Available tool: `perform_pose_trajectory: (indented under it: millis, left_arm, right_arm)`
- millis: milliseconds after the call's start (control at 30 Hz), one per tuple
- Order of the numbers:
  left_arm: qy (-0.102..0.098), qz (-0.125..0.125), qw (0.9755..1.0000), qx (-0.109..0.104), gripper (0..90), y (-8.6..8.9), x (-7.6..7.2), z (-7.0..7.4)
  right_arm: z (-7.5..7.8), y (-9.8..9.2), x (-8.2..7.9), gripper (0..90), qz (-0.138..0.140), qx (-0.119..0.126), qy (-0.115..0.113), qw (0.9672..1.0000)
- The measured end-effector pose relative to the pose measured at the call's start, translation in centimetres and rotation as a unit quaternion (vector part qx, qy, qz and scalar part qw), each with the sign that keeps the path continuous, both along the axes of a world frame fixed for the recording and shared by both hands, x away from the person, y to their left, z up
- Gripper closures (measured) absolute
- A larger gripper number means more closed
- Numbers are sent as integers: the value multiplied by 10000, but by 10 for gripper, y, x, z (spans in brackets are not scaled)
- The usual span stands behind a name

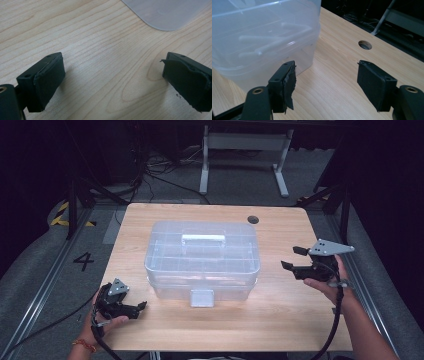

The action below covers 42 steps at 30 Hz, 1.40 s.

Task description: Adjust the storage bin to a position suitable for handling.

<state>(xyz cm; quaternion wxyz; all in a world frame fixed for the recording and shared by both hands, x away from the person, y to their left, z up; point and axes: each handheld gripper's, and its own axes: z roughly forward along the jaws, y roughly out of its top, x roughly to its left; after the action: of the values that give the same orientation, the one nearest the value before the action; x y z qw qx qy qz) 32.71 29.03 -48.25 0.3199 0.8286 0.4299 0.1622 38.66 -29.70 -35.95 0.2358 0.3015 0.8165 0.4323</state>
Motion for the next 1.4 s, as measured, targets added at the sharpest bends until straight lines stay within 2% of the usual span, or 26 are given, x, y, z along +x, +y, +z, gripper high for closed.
perform_pose_trajectory:
  millis: [167, 400, 467, 767, 800, 1000, 1233, 1400]
  left_arm:
    - [3, 4, 10000, -3, 47, 0, 0, 0]
    - [1, 8, 10000, 1, 49, 0, 0, 0]
    - [26, 13, 10000, -1, 52, 0, -1, 0]
    - [-20, 76, 10000, -51, 89, 1, -1, 0]
    - [-27, 72, 10000, -28, 90, 2, -1, 1]
    - [-37, 73, 10000, -11, 92, 2, -1, 1]
    - [-43, 83, 10000, -26, 93, 2, -1, 1]
    - [-40, 89, 9999, -35, 96, 2, -2, 1]
  right_arm:
    - [10, 9, 2, 317, 97, -72, -77, 9999]
    - [28, 31, 6, 325, 313, 2, -263, 9992]
    - [32, 35, 6, 327, 322, -91, -330, 9989]
    - [45, 43, 9, 341, 454, 143, -389, 9981]
    - [46, 45, 10, 341, 450, 190, -388, 9980]
    - [49, 63, 13, 344, 590, 67, -467, 9971]
    - [51, 83, 19, 345, 779, 69, -396, 9962]
    - [51, 99, 21, 355, 892, -37, -508, 9947]
